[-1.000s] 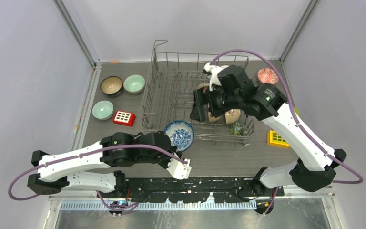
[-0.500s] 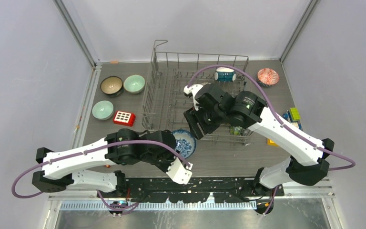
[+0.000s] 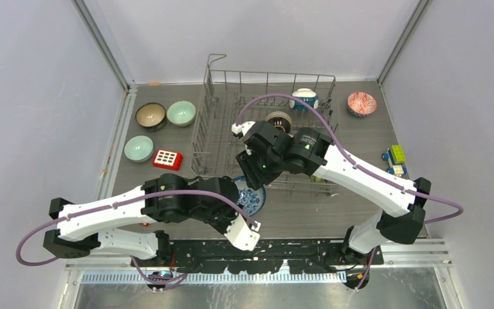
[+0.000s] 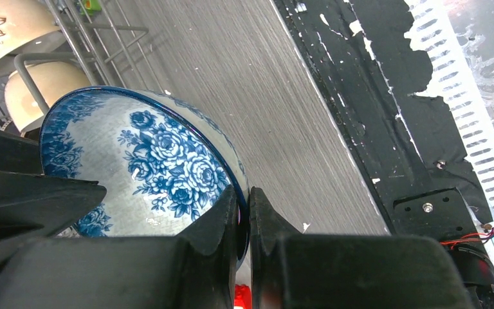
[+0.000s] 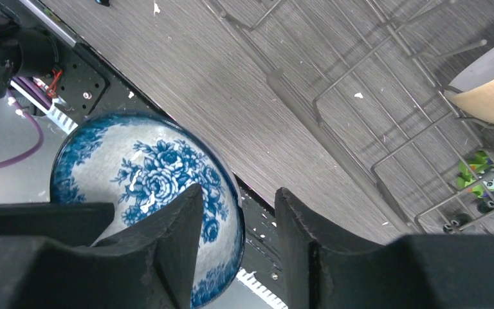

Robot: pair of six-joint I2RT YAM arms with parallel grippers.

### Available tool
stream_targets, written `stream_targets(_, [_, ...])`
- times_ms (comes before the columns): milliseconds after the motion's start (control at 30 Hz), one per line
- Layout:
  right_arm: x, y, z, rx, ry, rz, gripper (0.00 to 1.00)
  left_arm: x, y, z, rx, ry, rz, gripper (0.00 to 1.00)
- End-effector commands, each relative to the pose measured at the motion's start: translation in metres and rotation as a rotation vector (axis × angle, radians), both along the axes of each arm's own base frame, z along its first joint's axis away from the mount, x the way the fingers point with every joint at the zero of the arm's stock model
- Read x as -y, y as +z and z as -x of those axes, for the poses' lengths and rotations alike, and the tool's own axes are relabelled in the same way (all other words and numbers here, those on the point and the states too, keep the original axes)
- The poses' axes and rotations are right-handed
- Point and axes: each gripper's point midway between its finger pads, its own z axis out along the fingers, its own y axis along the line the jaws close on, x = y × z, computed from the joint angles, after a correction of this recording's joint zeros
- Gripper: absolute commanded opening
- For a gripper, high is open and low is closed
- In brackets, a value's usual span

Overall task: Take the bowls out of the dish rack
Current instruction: Place the bowl at the center of the board.

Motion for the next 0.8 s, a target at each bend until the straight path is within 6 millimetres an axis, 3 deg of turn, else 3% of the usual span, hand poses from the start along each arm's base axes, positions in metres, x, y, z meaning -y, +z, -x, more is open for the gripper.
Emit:
stream_targets(0, [-0.012,0.005,-0.002,0.006,-0.022,-0.067,0.47,0.005,0.019,-0.003,0.031,0.01,0.068,0.0])
stream_targets(300, [-0.012,-0.004,0.001,-0.019,-0.026,-0.061,0.38,0.006,0.018,-0.004,0.045,0.007,0.058,0.0])
stream_targets(633, [-0.007,-0.003,0.0,-0.007,-0.035,-0.057,0.11,0.008,0.019,-0.005,0.049,0.017,0.059,0.0])
stream_targets(700, [-0.006,0.001,0.0,-0.001,-0.043,-0.065,0.02,0.009,0.02,-0.007,0.052,0.038,0.069,0.09])
stream_targets(767, [-0.003,0.004,0.0,0.008,-0.049,-0.067,0.01,0.009,0.024,-0.01,0.058,0.065,0.085,0.28])
